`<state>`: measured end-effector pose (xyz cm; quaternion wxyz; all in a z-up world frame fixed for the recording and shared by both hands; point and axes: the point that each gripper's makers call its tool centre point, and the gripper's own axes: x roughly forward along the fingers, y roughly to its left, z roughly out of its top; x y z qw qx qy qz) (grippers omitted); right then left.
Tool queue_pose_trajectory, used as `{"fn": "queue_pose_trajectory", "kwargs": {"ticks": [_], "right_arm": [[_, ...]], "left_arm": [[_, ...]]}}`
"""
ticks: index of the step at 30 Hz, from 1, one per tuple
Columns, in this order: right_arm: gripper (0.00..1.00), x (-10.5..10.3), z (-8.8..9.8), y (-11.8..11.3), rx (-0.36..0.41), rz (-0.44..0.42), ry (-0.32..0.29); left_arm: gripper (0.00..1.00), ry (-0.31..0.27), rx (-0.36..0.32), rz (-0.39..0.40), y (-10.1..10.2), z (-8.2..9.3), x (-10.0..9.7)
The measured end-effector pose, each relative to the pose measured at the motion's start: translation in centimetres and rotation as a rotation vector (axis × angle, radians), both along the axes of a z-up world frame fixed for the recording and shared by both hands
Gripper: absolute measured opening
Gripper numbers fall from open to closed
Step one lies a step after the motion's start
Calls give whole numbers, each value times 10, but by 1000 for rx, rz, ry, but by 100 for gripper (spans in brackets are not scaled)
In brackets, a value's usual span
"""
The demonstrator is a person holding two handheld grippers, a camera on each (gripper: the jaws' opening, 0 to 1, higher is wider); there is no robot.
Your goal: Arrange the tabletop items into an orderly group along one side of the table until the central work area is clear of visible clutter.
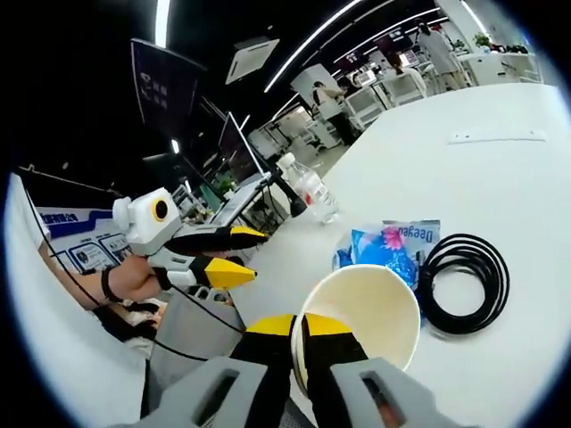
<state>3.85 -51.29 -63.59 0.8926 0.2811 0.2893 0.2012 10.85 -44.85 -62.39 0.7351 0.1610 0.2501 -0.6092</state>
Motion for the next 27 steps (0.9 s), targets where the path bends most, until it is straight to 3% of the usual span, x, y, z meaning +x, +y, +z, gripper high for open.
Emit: {"fn": "queue_pose_trajectory", "kwargs": {"ticks": [13, 22, 27], "right_arm": [[0, 42, 16, -6, -61, 70, -34], [0, 76, 22, 0, -113, 144, -35], [0, 93, 19, 1, -193, 212, -33]], "left_arm": [[44, 14, -26, 154, 44, 14, 37], [51, 2, -15, 183, 73, 16, 57], [55, 7, -4, 176, 82, 11, 55]]}}
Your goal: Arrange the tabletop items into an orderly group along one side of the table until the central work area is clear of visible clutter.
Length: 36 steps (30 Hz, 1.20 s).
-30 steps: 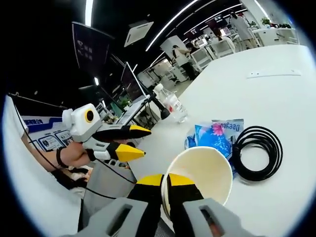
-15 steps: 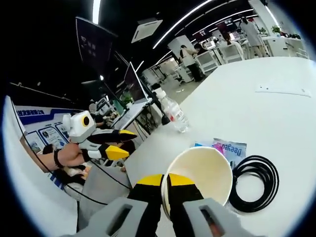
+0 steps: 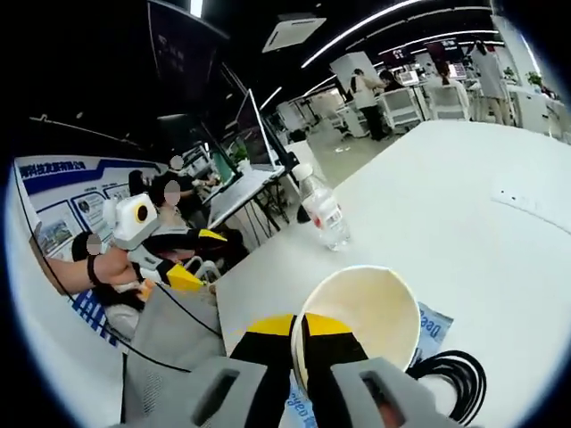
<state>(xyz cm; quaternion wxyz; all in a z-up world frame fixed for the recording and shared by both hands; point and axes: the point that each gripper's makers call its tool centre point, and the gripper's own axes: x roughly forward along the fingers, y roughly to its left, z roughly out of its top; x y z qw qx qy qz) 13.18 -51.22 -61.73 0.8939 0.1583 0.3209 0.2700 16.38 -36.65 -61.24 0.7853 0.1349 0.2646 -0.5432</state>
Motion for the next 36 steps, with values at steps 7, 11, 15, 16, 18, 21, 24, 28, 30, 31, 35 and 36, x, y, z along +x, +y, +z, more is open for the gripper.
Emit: {"fn": "queue_pose_trajectory", "kwargs": {"ticks": [7, 11, 15, 16, 18, 21, 24, 28, 30, 31, 35, 36], "right_arm": [[0, 14, -8, 5, -92, 63, 19], [0, 23, -12, 10, -112, 80, 24], [0, 31, -19, 13, -155, 108, 36], [0, 33, -20, 17, -175, 126, 35], [0, 40, -23, 17, -188, 149, 35], [0, 42, -25, 24, -202, 173, 33], [0, 43, -31, 29, -242, 207, 35], [0, 57, -36, 28, -267, 230, 35], [0, 59, -38, 31, -309, 259, 30], [0, 59, -38, 36, -327, 271, 27], [0, 71, -40, 39, -383, 308, 24], [0, 74, -41, 40, -399, 316, 24]], "left_arm": [[55, 19, -3, 14, 13, -2, 3], [56, 25, -4, 17, 17, -4, 4], [56, 28, -6, 26, 22, -6, 8], [56, 29, -9, 28, 23, -6, 8], [56, 30, -10, 29, 23, -6, 8], [56, 32, -13, 28, 24, -6, 9], [57, 34, -11, 21, 23, -7, 8], [59, 36, -9, 9, 22, -7, 8], [60, 34, -14, 7, 22, -5, 8], [60, 36, -17, 9, 21, -4, 8], [59, 36, -22, 7, 22, -4, 7], [59, 38, -24, 9, 22, -5, 7]]}}
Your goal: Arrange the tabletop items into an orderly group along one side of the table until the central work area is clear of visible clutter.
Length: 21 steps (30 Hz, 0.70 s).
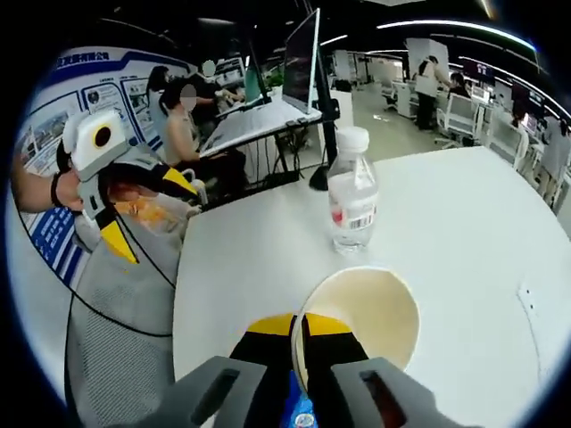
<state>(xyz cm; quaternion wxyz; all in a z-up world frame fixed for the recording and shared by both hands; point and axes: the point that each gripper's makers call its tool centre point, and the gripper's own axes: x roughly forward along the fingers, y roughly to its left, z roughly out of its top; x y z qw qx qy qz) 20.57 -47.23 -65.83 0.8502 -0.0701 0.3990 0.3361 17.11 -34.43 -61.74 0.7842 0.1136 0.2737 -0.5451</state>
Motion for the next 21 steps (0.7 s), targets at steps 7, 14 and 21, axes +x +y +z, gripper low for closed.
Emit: {"fn": "queue_pose_trajectory", "kwargs": {"ticks": [7, 14, 21], "right_arm": [[0, 18, -14, 9, -93, 69, 3], [0, 32, -41, 11, -260, 189, 25], [0, 48, -61, 17, -340, 247, 23]], "left_arm": [[58, 11, -5, 4, 1, -3, -2], [58, 19, -8, 11, 3, -6, -4], [58, 21, -6, 8, 3, -7, -7]]}}
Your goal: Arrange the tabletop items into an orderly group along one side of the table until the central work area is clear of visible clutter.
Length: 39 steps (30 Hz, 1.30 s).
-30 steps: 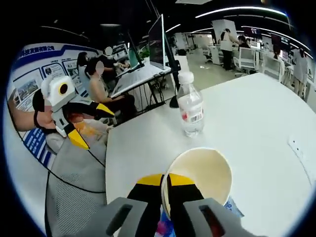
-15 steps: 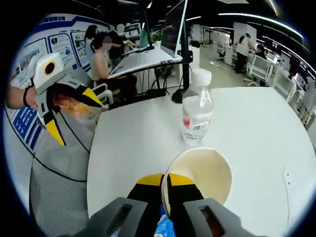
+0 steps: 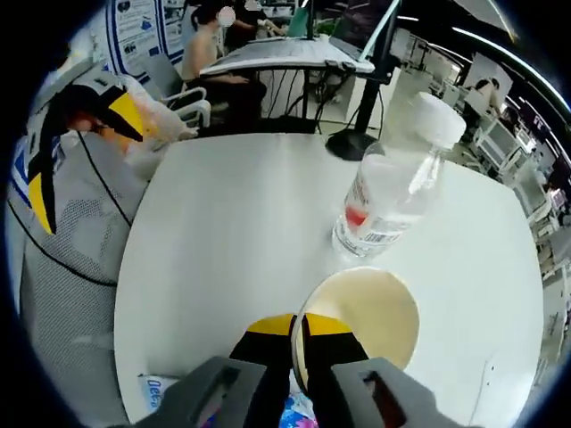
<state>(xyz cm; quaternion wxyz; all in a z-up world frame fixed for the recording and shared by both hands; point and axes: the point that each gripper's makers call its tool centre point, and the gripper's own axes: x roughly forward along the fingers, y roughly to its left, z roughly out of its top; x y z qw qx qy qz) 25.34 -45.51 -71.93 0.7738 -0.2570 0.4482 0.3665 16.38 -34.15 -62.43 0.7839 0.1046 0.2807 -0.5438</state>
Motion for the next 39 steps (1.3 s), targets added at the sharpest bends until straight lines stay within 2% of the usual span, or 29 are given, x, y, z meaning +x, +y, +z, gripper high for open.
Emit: {"fn": "queue_pose_trajectory", "kwargs": {"ticks": [1, 6, 12, 18, 25, 31, 35, 39], "right_arm": [[0, -3, 5, 2, -2, 5, 4], [0, 12, -1, -1, -23, 9, 1], [0, 28, 1, -4, -8, -39, -4], [0, 36, -9, -8, -40, -27, -3], [0, 40, -19, -9, -45, -22, 8], [6, 46, -21, -16, -45, -36, -15], [9, 44, -17, -17, -38, -52, -23], [12, 45, -13, -17, -4, -109, -33]], "left_arm": [[58, 1, 0, 0, 0, 0, 0], [58, 2, -5, 5, 0, 1, -1], [58, 3, -9, 12, 1, 1, -1], [57, 12, -6, 20, 2, -2, -3], [57, 22, -1, 37, 7, -6, -3], [57, 25, 0, 44, 6, -6, -3], [57, 26, -1, 44, 5, -6, -3], [57, 31, -4, 45, 3, -7, -4]]}}
